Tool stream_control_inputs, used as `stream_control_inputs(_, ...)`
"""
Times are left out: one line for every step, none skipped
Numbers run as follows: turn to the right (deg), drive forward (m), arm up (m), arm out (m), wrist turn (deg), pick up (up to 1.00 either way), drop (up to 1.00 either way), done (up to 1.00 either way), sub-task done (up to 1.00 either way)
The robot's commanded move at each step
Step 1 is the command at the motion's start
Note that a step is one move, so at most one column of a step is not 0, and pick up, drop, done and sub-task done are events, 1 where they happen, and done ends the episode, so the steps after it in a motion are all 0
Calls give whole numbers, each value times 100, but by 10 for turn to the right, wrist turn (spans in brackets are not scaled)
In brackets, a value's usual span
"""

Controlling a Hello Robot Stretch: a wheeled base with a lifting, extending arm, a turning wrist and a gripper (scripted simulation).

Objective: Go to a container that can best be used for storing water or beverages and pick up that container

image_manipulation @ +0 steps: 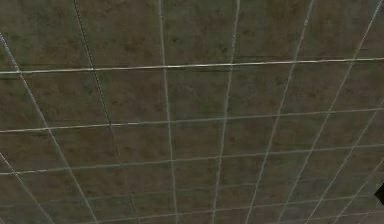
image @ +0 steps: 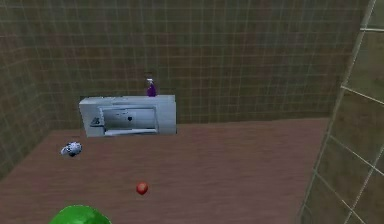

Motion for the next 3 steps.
stream_control_inputs(0,55,0,0,0,0,0,0,0)
stream_control_inputs(-210,0,0,0,0,0,0,0,0)
stream_control_inputs(0,25,0,0,0,0,0,0,0)
